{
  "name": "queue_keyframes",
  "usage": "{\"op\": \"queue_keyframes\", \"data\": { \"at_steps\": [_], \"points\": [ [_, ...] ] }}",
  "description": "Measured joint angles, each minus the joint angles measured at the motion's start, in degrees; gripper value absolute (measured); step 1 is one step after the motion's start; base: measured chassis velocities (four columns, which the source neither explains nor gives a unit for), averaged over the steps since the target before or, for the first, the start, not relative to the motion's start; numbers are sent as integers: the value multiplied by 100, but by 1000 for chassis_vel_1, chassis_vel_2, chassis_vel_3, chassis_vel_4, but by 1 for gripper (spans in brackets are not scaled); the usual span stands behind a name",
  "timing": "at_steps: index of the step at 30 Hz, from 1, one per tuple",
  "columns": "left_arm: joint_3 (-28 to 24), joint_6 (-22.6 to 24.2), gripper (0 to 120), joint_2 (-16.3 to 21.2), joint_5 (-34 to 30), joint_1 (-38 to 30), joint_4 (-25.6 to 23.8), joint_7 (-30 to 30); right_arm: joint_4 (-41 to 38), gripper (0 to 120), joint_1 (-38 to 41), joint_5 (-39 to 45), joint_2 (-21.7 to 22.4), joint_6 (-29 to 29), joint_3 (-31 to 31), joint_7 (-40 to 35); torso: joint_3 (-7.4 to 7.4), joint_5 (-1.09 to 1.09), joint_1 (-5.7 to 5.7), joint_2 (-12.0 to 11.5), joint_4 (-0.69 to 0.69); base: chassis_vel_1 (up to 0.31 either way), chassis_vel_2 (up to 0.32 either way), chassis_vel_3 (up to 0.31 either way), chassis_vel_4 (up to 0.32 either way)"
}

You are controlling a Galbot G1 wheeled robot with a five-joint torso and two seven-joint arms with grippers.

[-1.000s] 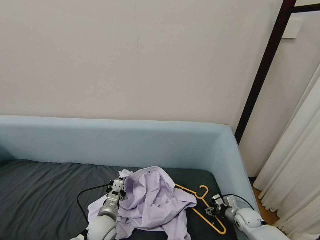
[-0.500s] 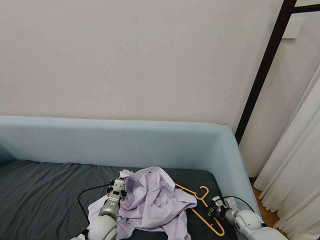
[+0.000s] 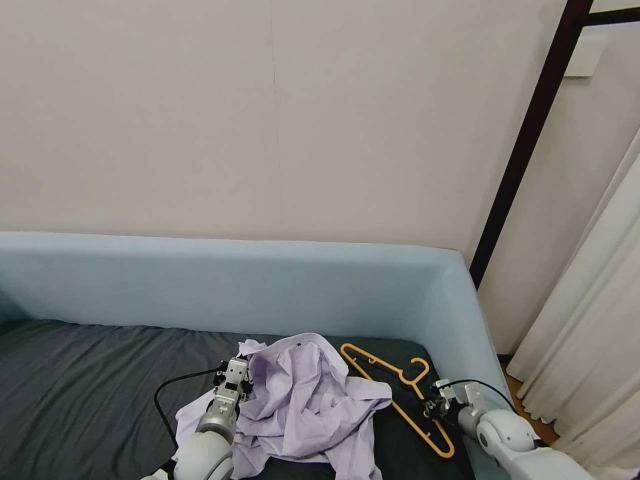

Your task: Pick up the clothes from the sofa and hang them on the clothes hanger.

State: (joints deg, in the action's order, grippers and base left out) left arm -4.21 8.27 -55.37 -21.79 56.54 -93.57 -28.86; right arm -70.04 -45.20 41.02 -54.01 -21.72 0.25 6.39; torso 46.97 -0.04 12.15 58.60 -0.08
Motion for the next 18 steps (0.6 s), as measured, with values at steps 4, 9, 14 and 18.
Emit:
{"op": "queue_keyframes", "data": {
  "at_steps": [4,9,14,18],
  "points": [
    [-21,0,0,5,0,1,-23,0,-419,5,-49,271,30,48,146,-422,0,0,0,0,1,0,0,0,0],
    [-35,2,0,61,-12,-19,-47,2,-900,5,-102,286,109,210,228,-797,-1,-1,0,0,2,0,0,0,0],
    [-16,19,0,163,-110,-31,-115,12,-1629,5,-557,-653,228,802,235,-1311,-1,-1,0,0,1,0,0,0,0],
    [-11,27,0,258,-195,-38,-210,20,-1896,5,-994,-2164,271,1542,142,-1599,-2,-1,-1,0,0,0,0,0,0]
  ]
}}
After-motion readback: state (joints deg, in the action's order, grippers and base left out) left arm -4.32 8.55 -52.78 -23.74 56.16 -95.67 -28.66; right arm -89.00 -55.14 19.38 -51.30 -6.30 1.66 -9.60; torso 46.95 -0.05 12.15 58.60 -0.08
